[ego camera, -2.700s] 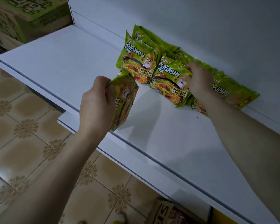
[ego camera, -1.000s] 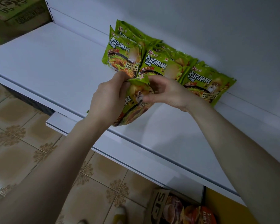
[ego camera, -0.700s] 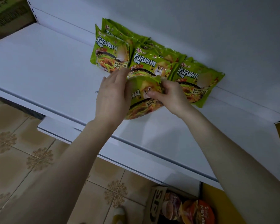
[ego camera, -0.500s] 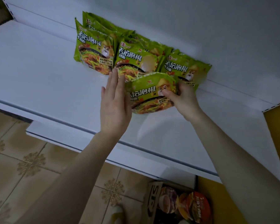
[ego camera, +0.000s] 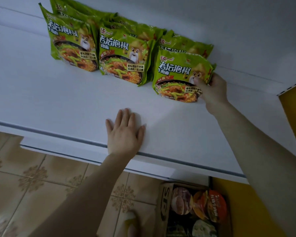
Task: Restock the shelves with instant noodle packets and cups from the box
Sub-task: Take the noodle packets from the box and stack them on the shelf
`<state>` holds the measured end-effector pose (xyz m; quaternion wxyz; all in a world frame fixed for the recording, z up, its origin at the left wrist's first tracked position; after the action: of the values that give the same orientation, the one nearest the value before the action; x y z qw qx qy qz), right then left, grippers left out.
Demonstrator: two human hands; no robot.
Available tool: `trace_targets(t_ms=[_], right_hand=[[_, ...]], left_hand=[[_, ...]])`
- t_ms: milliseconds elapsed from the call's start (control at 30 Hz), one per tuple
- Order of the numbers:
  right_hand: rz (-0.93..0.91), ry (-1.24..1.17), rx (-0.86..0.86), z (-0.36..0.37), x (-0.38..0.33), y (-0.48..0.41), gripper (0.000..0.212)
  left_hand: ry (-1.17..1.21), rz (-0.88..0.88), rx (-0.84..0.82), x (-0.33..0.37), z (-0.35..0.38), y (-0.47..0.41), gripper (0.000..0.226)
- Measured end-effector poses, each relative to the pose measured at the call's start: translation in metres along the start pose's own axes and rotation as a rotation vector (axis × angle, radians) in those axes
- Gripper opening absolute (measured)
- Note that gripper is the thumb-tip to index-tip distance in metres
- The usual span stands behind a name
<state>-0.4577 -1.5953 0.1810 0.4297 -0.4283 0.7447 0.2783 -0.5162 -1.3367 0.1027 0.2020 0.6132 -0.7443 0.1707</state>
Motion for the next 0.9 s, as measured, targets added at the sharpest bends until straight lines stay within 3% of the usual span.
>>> trace_targets(t_ms=[267,700,900], right_hand=[[-0.015,0.0,-0.007,0.021,-0.01,-0.033,0.013],[-0.005,0.07,0.082,0.024,0.001,-0.037,0.034],[-0.031,0.15,0.094,0.026,0.004,-0.028,0.029]], left_hand=[[-0.014,-0.009,0.006,0.0,0.0,0.0,0.073],[-0.005,0.005,0.019,0.001,-0.001,0.001,0.072],[-0.006,0.015,0.021,0.0,0.0,0.001,0.067]])
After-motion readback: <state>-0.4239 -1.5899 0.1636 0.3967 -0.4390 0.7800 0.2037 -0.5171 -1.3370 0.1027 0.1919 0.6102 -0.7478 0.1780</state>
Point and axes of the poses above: each hand's wrist, its own y-axis away from the middle knuckle, its own z-axis out of the palm, x = y × z, the point moved 9 cm from there along -y, towards the middle knuckle, and after that the axes turned 13 degrees about y, right-handed, at the moved point
